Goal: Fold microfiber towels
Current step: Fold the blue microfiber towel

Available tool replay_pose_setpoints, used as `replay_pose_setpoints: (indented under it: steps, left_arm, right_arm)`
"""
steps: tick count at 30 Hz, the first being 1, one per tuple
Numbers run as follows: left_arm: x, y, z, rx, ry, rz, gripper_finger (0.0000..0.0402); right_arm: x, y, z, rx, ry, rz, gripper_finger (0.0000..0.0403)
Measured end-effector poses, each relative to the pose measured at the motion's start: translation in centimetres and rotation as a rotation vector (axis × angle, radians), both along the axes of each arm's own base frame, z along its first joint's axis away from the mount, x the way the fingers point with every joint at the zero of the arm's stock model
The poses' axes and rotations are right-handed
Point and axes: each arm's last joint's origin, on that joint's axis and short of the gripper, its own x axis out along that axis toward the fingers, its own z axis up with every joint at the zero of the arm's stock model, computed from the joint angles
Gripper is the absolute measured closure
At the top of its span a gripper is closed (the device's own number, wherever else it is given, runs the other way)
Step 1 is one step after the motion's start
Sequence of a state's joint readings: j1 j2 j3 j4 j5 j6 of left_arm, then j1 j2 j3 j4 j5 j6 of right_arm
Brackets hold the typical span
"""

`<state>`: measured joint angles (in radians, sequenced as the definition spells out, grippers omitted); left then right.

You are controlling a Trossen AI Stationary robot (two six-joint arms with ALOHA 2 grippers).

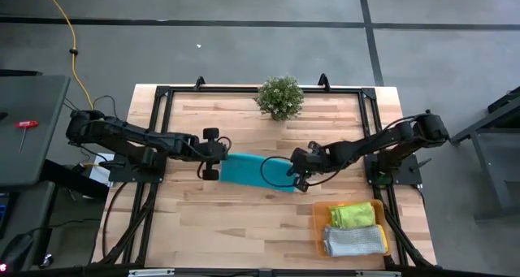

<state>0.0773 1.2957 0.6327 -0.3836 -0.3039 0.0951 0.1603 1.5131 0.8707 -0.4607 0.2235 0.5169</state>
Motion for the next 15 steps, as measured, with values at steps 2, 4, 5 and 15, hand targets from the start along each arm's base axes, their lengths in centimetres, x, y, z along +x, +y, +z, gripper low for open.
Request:
replay_pose_setpoints:
  steps: [2,4,5,15]
  left_arm:
    - [-0.1,-0.5,-0.1,0.057,0.004,0.011,0.0401]
    - [0.0,-0.7,-0.1,0.116,-0.014,0.026,0.0401]
    - [0.1,-0.8,0.0,0.138,-0.024,0.034,0.0401]
    - [1.0,-0.2,-0.8,0.172,-0.044,0.080,0.0401]
  right_arm:
    - [-0.2,0.2,0.0,-0.058,0.000,-0.041,0.0403]
    - [-0.4,0.2,0.0,-0.109,0.005,-0.080,0.0403]
    - [-0.5,0.1,-0.1,-0.128,0.010,-0.092,0.0403]
    - [-0.5,-2.0,-0.8,-0.167,0.106,-0.090,0.0403]
